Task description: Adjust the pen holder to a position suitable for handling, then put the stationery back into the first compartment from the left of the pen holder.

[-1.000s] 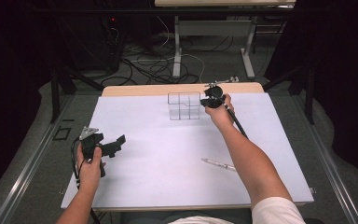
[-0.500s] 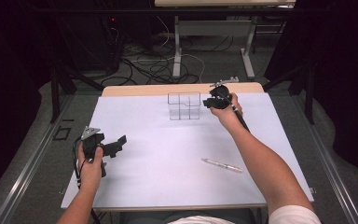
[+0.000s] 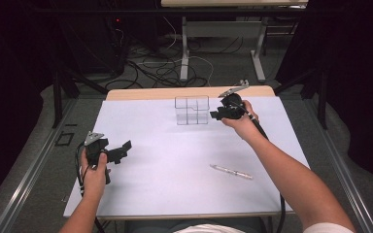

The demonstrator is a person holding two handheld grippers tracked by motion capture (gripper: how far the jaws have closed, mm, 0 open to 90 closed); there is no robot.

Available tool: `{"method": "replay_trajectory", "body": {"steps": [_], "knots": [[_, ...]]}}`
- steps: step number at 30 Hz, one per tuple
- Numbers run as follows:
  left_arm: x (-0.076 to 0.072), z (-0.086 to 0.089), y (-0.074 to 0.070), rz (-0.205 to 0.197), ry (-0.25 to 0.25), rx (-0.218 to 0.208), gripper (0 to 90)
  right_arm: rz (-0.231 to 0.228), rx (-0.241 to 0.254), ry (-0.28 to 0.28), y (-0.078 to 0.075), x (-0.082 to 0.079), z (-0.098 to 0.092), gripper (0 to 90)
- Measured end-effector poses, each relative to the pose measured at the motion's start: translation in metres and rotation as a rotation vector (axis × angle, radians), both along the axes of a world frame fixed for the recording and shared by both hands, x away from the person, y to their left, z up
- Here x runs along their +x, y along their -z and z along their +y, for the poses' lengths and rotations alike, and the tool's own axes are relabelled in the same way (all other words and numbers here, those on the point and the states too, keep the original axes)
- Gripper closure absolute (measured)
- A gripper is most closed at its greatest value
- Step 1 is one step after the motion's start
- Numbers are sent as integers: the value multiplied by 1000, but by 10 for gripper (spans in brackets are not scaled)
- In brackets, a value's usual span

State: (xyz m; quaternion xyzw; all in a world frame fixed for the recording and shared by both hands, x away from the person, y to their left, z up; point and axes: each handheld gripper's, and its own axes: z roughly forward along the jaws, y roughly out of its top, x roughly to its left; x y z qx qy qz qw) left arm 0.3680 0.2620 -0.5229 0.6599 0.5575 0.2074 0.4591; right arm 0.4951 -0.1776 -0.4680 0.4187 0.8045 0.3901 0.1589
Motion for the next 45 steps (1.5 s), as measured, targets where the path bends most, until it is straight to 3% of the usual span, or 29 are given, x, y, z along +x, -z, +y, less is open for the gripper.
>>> {"method": "replay_trajectory", "body": {"steps": [7,10,13,18,21,22,23,27,32,33,36,42,45], "knots": [[0,0,1,2,-4,-4,4,3,9,-69,-7,-18,2,499],[1,0,1,4,-6,-3,4,-33,-14,-101,-8,-26,2,427],[0,0,1,3,-4,1,4,-11,-32,-144,-8,-36,5,352],[0,0,1,5,-1,2,4,25,-35,-168,-6,-47,9,267],[0,0,2,6,-2,2,4,17,-55,-194,-6,-54,10,241],[0,0,2,6,-3,1,4,-22,-20,-197,-3,-55,11,233],[0,0,2,6,-3,2,4,5,-41,-197,-4,-57,10,230],[0,0,1,7,1,4,4,27,-29,-194,-3,-63,9,229],[-1,0,1,6,-1,3,4,79,-62,-209,0,-71,8,213],[-1,0,1,8,1,5,4,72,-51,-208,2,-73,8,213],[-1,0,1,9,-2,5,4,72,-85,-217,4,-79,6,208],[-1,0,2,9,-6,7,4,78,-65,-224,6,-91,2,163],[-1,0,2,8,-4,9,4,87,-96,-234,5,-95,0,152]]}}
